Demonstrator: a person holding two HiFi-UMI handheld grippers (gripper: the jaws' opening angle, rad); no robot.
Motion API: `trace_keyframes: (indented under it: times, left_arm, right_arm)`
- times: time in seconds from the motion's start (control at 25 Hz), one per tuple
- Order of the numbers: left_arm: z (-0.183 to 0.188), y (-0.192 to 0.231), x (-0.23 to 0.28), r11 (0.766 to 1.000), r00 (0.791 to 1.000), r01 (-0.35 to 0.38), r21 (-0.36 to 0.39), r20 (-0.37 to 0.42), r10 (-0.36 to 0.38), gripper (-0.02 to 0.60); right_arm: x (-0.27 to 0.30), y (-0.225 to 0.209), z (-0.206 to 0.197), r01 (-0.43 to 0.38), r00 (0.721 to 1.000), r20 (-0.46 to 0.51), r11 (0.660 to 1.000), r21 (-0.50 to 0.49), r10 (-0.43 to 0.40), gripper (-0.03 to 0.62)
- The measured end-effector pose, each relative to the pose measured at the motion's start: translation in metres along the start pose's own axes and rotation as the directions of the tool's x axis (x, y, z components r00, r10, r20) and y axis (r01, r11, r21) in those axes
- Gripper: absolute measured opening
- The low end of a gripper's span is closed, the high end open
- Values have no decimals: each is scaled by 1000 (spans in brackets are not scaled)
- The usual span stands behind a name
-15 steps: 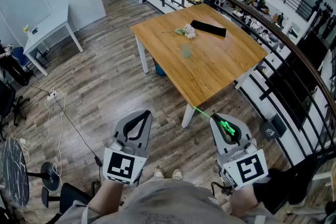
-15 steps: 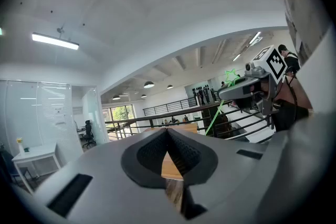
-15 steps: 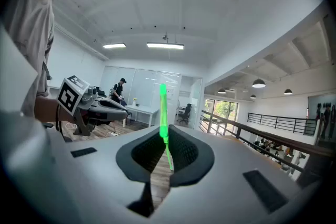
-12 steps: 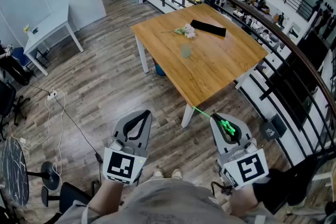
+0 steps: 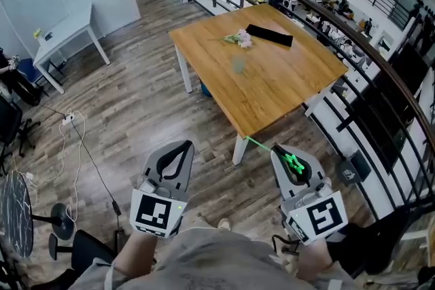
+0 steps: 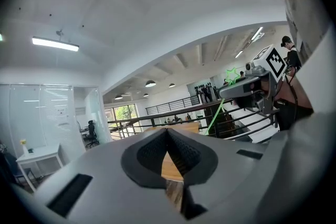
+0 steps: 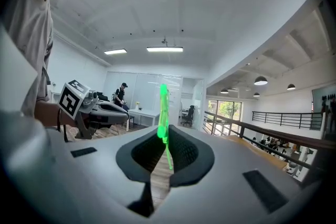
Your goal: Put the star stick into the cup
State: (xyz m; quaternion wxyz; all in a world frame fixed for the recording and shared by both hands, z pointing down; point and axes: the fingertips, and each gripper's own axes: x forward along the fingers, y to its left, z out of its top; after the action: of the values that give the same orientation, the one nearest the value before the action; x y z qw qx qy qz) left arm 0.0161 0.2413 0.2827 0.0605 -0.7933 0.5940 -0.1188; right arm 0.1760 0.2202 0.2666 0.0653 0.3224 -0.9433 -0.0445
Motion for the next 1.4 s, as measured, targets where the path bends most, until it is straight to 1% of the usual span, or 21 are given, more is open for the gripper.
trace_keyframes:
  times: [0.2, 0.32, 0.44, 0.6, 0.76, 0.8, 0.96, 1.12, 1.4]
  left_arm:
    - [-6, -6, 4, 999, 1000, -4, 32, -14, 5, 17]
    - [-7, -2, 5, 999, 1000, -24, 34, -12, 25, 17]
    - [-11, -2, 10, 999, 1000, -25, 44, -15, 26, 17]
    - [-15, -1, 23, 999, 999, -33, 20, -2, 33, 17]
    - [-20, 7, 42, 998, 1000, -18, 52, -10, 19, 17]
    - [-22, 10, 46, 999, 1000, -15, 50, -9, 15, 17]
    - [-35, 30, 65, 999, 1000, 2, 46, -14, -1, 17]
    - [-45, 56, 99, 999, 1000, 18, 38, -23, -17, 17]
    - [-53, 122, 165, 998, 998, 61, 19, -36, -61, 17]
  right_arm:
    - [-1, -8, -6, -10, 1000, 4, 1000, -2, 10, 40]
    - [1, -10, -8, -20, 1000, 7, 1000, -8, 20, 40]
    - [3, -15, -12, -17, 1000, 9, 1000, -11, 17, 40]
    - [11, -21, -21, -18, 1000, 17, 1000, -7, 18, 40]
    - [26, -33, -28, -14, 1000, 7, 1000, -5, 14, 40]
    - [31, -35, -30, -12, 1000, 4, 1000, -5, 12, 40]
    - [60, -42, -36, -4, 1000, -10, 1000, -8, 4, 40]
    - [98, -60, -42, 5, 999, -32, 1000, -2, -5, 40]
    - [182, -95, -39, 42, 996, -73, 999, 13, -41, 40]
